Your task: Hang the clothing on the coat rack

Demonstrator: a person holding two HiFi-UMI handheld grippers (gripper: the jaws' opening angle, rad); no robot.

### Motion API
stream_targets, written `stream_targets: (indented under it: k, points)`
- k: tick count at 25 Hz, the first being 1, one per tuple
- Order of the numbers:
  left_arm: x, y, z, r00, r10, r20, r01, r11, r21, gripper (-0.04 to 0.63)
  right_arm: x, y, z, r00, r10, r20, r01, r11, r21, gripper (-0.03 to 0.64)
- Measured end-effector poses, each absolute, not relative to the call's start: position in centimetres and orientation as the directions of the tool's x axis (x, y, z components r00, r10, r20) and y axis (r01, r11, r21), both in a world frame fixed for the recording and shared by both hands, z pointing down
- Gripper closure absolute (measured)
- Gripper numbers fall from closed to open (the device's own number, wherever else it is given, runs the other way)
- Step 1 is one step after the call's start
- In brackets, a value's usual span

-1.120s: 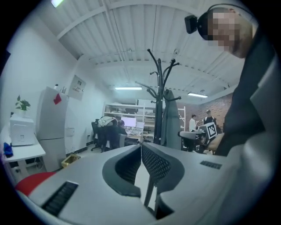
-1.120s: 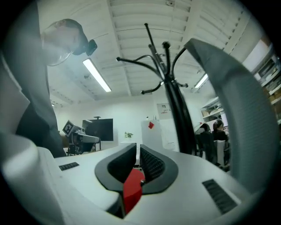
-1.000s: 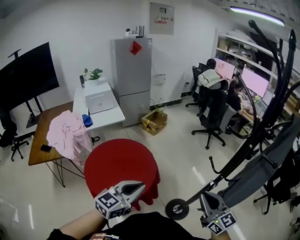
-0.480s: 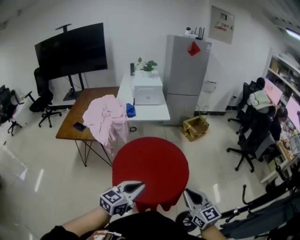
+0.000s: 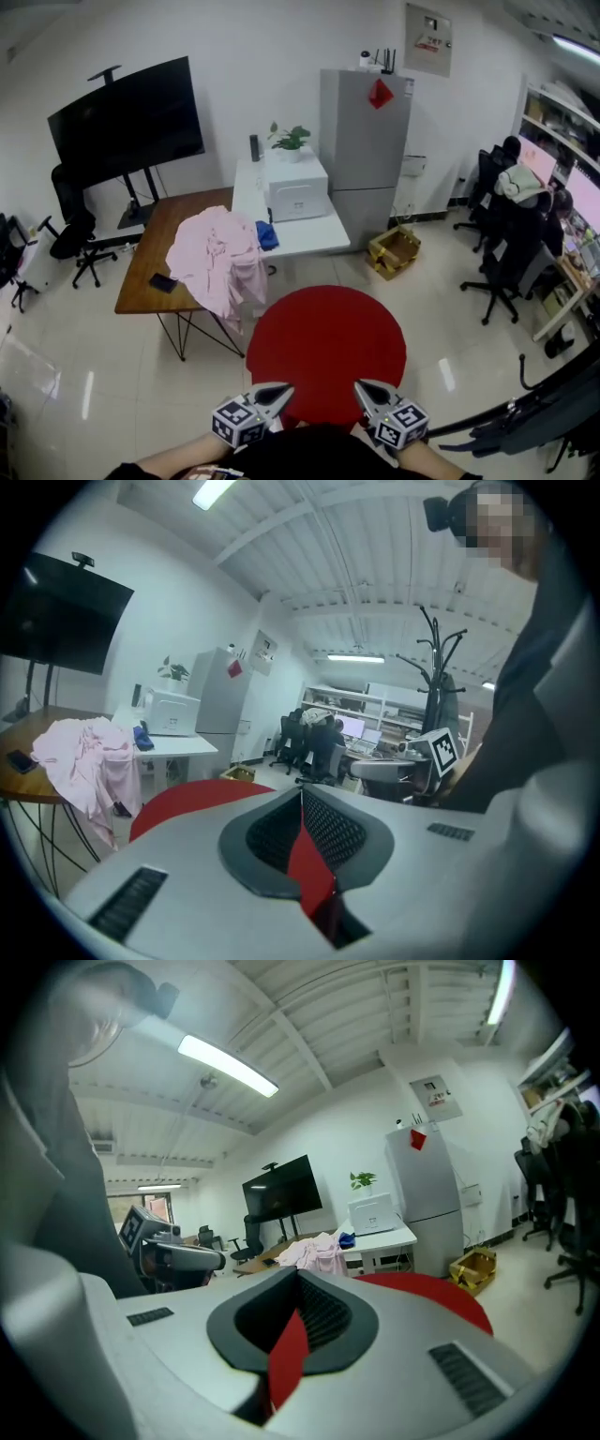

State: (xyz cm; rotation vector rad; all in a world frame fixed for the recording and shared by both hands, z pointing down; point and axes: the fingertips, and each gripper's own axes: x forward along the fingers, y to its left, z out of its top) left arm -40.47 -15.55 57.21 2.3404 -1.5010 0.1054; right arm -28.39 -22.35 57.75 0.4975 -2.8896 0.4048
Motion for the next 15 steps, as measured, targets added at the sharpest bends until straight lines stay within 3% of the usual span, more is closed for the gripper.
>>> stream_targets:
  k: [7,15]
  points:
    - [-42.7,-16.3,58.2,0.478,-0.841,0.254,-0.866,-0.403,0.295,0.595,-32.7,-19.2,59.4,-0.919,-0.276,0.281,-0.344,0.911,-0.230,0.617]
    - [-42.7,-16.8,58.8,0.468,-0.855,0.225,-0.855,-0.372,0.362,0.595,-31.6,-20.3,60.1,-0.914,-0.271,0.301,-0.351,0.901,-0.254,0.617]
